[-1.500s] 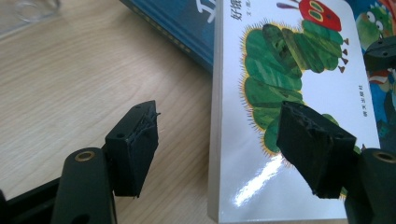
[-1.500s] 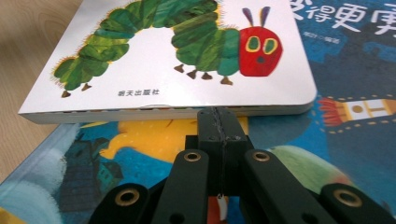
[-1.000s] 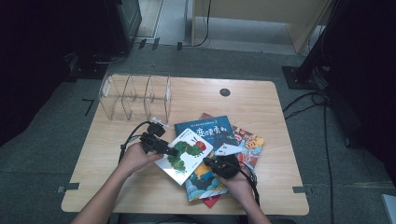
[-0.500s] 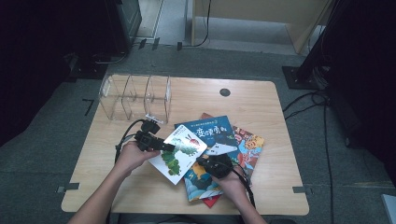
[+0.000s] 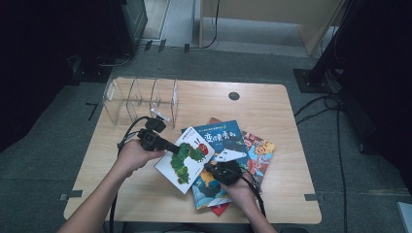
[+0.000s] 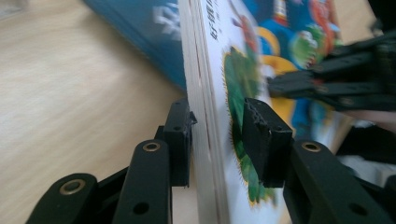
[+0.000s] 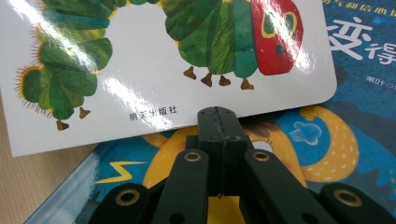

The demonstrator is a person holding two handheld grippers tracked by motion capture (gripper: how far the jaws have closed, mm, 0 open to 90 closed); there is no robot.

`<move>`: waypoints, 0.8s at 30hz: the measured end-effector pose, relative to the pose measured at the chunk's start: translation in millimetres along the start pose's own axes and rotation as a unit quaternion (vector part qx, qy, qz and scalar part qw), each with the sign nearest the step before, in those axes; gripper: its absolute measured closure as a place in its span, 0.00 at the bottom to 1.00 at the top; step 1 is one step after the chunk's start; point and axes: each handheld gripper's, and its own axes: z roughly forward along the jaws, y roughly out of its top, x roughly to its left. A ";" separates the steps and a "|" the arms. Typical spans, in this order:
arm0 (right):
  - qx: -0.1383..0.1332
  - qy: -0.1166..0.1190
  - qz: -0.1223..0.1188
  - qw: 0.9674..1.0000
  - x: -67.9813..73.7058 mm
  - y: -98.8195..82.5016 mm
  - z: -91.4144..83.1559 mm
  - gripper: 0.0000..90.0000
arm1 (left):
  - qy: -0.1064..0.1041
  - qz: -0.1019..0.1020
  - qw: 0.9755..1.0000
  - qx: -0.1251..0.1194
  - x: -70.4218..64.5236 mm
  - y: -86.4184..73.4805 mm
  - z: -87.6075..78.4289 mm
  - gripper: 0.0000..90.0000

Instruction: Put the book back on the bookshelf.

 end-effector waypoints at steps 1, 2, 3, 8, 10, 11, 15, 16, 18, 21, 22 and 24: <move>0.000 -0.003 -0.003 1.000 0.2 0.2 0.2 1.00 | -0.021 0.003 1.000 0.005 -5.8 1.9 0.2 0.75; 0.000 -0.004 -0.007 1.000 0.7 0.5 0.6 1.00 | -0.026 0.012 1.000 0.009 -12.9 3.9 0.5 0.77; -0.001 -0.006 -0.009 1.000 1.5 0.9 0.9 1.00 | -0.013 0.021 1.000 0.012 -20.0 5.8 1.1 0.78; -0.003 -0.005 -0.009 1.000 0.4 0.9 0.5 0.96 | 0.010 0.018 0.999 0.034 -30.5 14.6 5.7 0.81; -0.008 -0.003 -0.012 1.000 -1.0 1.4 0.1 0.89 | 0.011 0.020 0.999 0.037 -30.9 16.6 4.1 0.82; -0.008 -0.003 -0.012 1.000 -1.0 1.4 0.1 0.89 | 0.011 0.020 0.999 0.037 -30.9 16.6 4.1 0.83; -0.014 -0.012 -0.025 1.000 -7.1 1.0 -5.3 0.83 | 0.008 0.033 0.999 0.027 -28.7 17.1 -3.1 0.86; -0.014 -0.013 -0.021 1.000 -9.1 1.1 -7.2 0.82 | 0.012 0.031 0.999 0.026 -26.5 16.2 -6.0 0.86; -0.019 -0.015 -0.018 1.000 -12.9 1.3 -9.9 0.81 | 0.015 0.031 0.999 0.024 -26.0 15.7 -7.0 0.86; -0.021 -0.026 -0.020 0.999 -20.0 1.8 -14.1 0.79 | 0.035 0.021 0.999 0.014 -21.6 10.8 -16.0 0.86; -0.021 -0.031 -0.021 0.999 -22.6 1.9 -15.3 0.78 | 0.038 0.018 0.999 0.009 -19.4 8.8 -19.5 0.86; -0.023 -0.039 -0.020 0.999 -28.3 1.8 -17.0 0.77 | 0.046 0.010 0.999 0.000 -14.4 4.4 -27.0 0.86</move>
